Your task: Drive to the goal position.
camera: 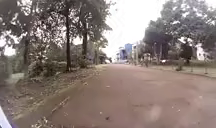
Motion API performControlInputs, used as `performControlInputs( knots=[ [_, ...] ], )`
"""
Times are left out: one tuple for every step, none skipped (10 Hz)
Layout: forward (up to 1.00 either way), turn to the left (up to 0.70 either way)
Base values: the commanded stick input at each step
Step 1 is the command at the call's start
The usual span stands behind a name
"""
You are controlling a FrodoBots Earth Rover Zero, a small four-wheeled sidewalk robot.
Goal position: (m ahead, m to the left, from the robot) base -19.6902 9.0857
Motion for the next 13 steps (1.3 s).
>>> performControlInputs(
  knots=[
    [0.0,-0.7],
    [0.0,-0.7],
    [0.0,-0.7],
    [0.0,-0.7],
    [0.0,-0.7],
    [0.0,-0.7],
    [0.0,-0.7],
    [0.0,-0.7],
    [0.0,-0.7],
    [0.0,-0.7],
    [0.0,-0.7],
    [0.0,-0.7],
    [0.0,-0.7]
  ],
)
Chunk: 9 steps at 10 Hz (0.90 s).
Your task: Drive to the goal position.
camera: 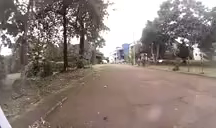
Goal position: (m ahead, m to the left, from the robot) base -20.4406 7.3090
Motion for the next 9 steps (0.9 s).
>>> performControlInputs(
  knots=[
    [0.0,-0.7],
    [0.0,-0.7],
    [0.0,-0.7],
    [0.0,-0.7],
    [0.0,-0.7],
    [0.0,-0.7],
    [0.0,-0.7],
    [0.0,-0.7],
    [0.0,-0.7]
  ],
)
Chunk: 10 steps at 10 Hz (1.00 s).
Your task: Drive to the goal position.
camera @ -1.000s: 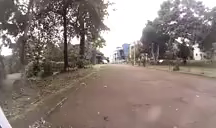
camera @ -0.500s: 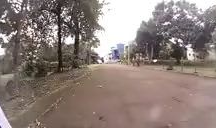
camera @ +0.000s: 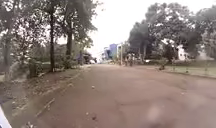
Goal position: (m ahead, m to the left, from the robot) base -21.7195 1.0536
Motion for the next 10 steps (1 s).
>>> performControlInputs(
  knots=[
    [0.0,-0.7],
    [0.0,-0.7],
    [0.0,-0.7],
    [0.0,-0.7],
    [0.0,-0.7],
    [0.0,-0.7],
    [0.0,-0.7],
    [0.0,-0.7],
    [0.0,-0.7],
    [0.0,-0.7]
  ],
)
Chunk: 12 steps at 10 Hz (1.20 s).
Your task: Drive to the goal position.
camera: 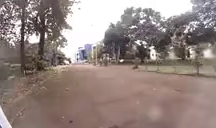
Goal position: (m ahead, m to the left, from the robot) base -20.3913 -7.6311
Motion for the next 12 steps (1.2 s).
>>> performControlInputs(
  knots=[
    [0.0,-0.7],
    [0.0,-0.7],
    [0.0,-0.7],
    [0.0,-0.7],
    [0.0,-0.7],
    [0.0,-0.7],
    [0.0,-0.7],
    [0.0,-0.7],
    [0.0,-0.7],
    [0.0,-0.7],
    [0.0,-0.7],
    [0.0,-0.7]
  ],
)
